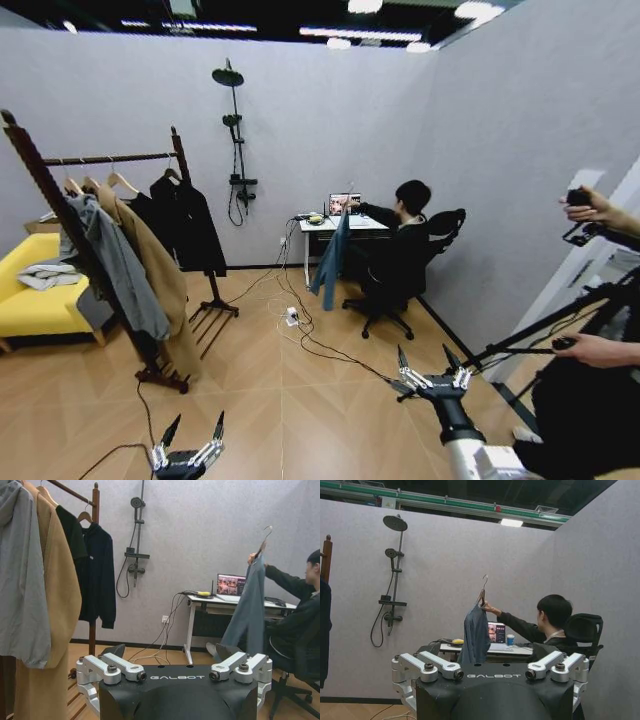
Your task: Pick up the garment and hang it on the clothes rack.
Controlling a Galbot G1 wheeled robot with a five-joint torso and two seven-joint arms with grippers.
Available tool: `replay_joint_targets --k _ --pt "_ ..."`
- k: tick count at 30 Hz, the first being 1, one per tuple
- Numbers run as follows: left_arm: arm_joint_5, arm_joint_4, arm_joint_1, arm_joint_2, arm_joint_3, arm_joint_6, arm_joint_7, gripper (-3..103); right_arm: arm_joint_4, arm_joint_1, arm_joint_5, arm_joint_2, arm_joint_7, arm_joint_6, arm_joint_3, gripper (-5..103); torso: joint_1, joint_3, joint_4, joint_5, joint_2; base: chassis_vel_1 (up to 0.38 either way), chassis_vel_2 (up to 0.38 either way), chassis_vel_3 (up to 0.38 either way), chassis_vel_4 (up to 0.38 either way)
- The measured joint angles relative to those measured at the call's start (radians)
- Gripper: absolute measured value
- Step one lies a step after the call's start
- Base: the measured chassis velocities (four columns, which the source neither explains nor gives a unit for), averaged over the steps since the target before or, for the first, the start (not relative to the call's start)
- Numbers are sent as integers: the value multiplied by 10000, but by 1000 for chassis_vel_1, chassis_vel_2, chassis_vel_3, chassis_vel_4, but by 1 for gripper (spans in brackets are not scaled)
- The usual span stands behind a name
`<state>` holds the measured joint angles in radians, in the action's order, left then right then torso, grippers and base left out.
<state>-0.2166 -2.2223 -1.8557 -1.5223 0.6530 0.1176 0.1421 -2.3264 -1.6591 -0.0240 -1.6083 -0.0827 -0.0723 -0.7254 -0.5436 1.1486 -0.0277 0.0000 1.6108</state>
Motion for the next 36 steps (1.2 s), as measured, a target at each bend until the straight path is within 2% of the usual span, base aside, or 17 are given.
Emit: replay_joint_targets --k 13,36 --pt "0 0 0 0 0 0 0 100 217 130 136 0 -77 -220 69 100 -3 1 1 0 -3 -226 228 237 -245" --pt "0 0 2 0 1 1 -1 100 279 452 -46 3 -212 -235 25 100 0 -1 0 -2 2 -352 347 346 -349"
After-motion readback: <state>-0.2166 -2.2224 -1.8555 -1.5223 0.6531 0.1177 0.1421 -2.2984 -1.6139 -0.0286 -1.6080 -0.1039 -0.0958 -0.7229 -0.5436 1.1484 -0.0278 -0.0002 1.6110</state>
